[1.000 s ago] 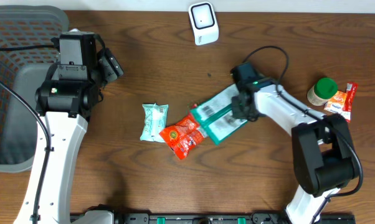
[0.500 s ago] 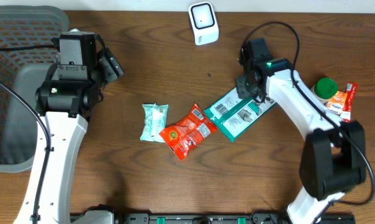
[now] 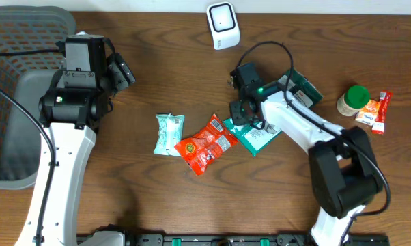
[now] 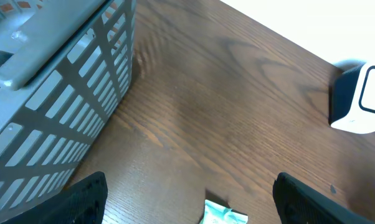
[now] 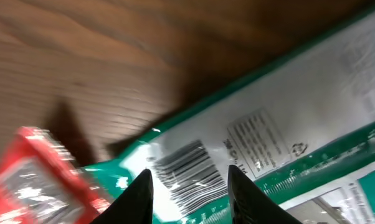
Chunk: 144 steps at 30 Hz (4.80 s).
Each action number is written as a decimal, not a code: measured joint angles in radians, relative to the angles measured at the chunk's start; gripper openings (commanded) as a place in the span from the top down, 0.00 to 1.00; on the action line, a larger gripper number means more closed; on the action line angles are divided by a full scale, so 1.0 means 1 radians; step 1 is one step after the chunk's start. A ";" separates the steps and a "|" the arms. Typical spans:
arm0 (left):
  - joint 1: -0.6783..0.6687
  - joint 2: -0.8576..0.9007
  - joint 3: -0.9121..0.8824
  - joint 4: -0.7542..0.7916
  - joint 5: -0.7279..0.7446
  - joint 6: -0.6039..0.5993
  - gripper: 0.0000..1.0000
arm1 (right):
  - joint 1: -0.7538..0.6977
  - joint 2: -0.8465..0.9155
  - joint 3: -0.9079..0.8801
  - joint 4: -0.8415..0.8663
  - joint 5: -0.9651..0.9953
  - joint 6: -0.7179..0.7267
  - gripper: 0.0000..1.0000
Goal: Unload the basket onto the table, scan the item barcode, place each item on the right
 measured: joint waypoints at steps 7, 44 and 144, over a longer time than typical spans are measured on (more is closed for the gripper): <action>0.000 0.000 0.000 0.000 0.000 0.000 0.15 | -0.001 0.014 -0.029 -0.097 -0.013 0.017 0.62; 0.000 0.000 0.000 -0.048 0.053 -0.001 0.01 | -0.069 -0.054 0.013 0.072 -0.102 -0.028 0.99; -0.667 0.762 0.014 0.500 0.580 0.240 0.64 | -0.720 -0.335 -0.740 0.602 -0.917 -0.210 0.33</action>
